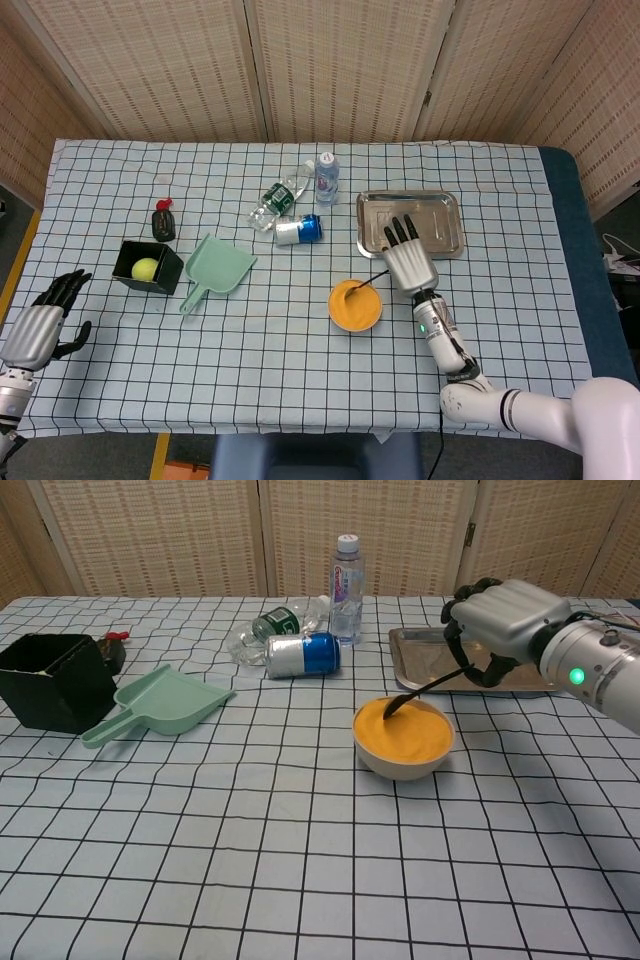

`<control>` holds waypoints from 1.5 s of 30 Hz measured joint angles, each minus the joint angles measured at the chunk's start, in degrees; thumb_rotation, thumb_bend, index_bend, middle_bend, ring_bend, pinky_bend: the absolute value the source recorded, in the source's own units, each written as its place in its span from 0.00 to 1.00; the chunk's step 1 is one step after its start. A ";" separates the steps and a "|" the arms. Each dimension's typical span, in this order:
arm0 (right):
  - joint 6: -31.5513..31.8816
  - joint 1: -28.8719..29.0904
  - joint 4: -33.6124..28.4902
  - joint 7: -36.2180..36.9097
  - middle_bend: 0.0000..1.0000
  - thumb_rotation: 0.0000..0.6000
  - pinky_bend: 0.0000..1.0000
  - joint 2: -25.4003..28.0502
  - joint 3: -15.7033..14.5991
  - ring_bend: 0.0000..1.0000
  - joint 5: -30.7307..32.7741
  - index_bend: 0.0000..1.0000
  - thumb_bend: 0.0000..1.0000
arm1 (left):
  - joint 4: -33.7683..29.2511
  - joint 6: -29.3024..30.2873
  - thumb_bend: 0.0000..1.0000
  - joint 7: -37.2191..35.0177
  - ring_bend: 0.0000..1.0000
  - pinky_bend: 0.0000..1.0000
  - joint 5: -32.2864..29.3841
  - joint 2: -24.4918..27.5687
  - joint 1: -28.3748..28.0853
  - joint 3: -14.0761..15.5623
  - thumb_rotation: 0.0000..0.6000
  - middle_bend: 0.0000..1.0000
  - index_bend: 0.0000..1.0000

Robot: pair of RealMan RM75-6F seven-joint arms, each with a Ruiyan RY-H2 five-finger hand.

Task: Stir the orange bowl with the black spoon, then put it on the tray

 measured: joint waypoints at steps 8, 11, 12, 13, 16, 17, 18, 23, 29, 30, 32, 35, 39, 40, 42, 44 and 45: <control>-2.70 0.73 0.09 -2.30 0.18 1.00 0.00 -0.09 -0.38 0.00 1.95 1.00 0.95 | -0.04 0.25 0.49 -0.29 0.00 0.21 0.25 0.11 0.07 0.08 1.00 0.00 0.00; -4.02 1.04 -2.05 -4.26 0.18 1.00 0.00 1.40 -0.84 0.00 3.58 1.00 0.95 | -0.17 0.52 0.48 -0.32 0.00 0.21 0.43 0.16 0.15 0.11 1.00 0.00 0.00; -4.25 1.12 -2.76 -4.80 0.18 1.00 0.00 1.86 -1.00 0.00 3.99 1.00 0.95 | -0.19 0.57 0.49 -0.30 0.00 0.21 0.48 0.16 0.17 0.14 1.00 0.00 0.00; -4.41 1.20 -3.48 -5.25 0.18 1.00 0.00 2.30 -1.14 0.00 4.34 1.00 0.95 | -0.23 0.62 0.49 -0.28 0.00 0.21 0.55 0.17 0.19 0.17 1.00 0.00 0.00; -4.69 1.38 -5.91 -6.32 0.18 1.00 0.00 3.83 -1.57 0.00 5.33 1.00 0.95 | -0.32 0.78 0.49 -0.22 0.00 0.21 0.81 0.18 0.21 0.27 1.00 0.00 0.00; -4.80 1.44 -6.90 -6.55 0.18 1.00 0.00 4.47 -1.70 0.00 5.72 1.00 0.95 | -0.35 0.85 0.49 -0.20 0.00 0.21 0.86 0.19 0.22 0.29 1.00 0.00 0.00; -4.91 1.46 -7.66 -6.65 0.18 1.00 0.00 4.97 -1.79 0.00 6.07 1.00 0.95 | -0.38 0.92 0.49 -0.20 0.00 0.21 0.91 0.20 0.25 0.31 1.00 0.00 0.00; -5.20 1.59 -11.71 -7.20 0.18 1.00 0.00 7.98 -2.39 0.00 8.29 1.00 0.95 | -0.61 1.21 0.48 -0.15 0.00 0.21 1.12 0.27 0.35 0.40 1.00 0.00 0.00; -4.81 1.58 -14.26 -6.27 0.18 1.00 0.00 9.94 -2.90 0.00 9.43 1.00 0.95 | -0.77 1.23 0.48 0.11 0.00 0.21 1.21 0.26 0.36 0.48 1.00 0.00 0.00; -4.66 1.54 -14.36 -5.82 0.18 1.00 0.00 10.05 -2.93 0.00 9.29 1.00 0.95 | -0.77 1.20 0.49 0.12 0.00 0.21 1.19 0.25 0.36 0.48 1.00 0.00 0.00; -4.03 1.38 -14.29 -4.75 0.18 1.00 0.00 10.10 -2.98 0.00 8.43 1.00 0.95 | -0.76 1.13 0.49 0.23 0.00 0.21 1.15 0.22 0.32 0.47 1.00 0.00 0.00; -2.84 0.99 -13.58 -2.79 0.18 1.00 0.00 9.70 -3.00 0.00 6.28 1.00 0.95 | -0.73 1.13 0.48 0.28 0.00 0.21 1.09 0.19 0.31 0.44 1.00 0.00 0.00; -0.70 0.25 -11.64 0.62 0.18 1.00 0.00 8.55 -3.03 0.00 2.04 1.00 0.95 | -0.74 1.05 0.49 0.34 0.00 0.21 0.92 0.21 0.29 0.36 1.00 0.00 0.00; -0.15 0.06 -10.98 1.39 0.18 1.00 0.00 8.19 -3.07 0.00 0.92 1.00 0.95 | -0.69 1.05 0.49 0.35 0.00 0.21 0.89 0.19 0.31 0.36 1.00 0.00 0.00; 0.98 -0.42 -9.17 2.92 0.18 1.00 0.00 7.26 -3.22 0.00 -1.44 1.00 0.95 | -0.66 1.03 0.48 0.33 0.00 0.21 0.87 0.17 0.32 0.37 1.00 0.00 0.00; 1.85 -0.91 -7.68 4.08 0.19 1.00 0.00 6.40 -3.36 0.00 -3.18 1.00 0.95 | -0.65 1.01 0.48 0.37 0.00 0.21 0.81 0.17 0.32 0.34 1.00 0.00 0.00; 2.14 -1.09 -7.26 4.43 0.19 1.00 0.00 6.14 -3.41 0.00 -3.74 1.00 0.95 | -0.68 1.00 0.48 0.38 0.00 0.21 0.78 0.18 0.31 0.33 1.00 0.00 0.00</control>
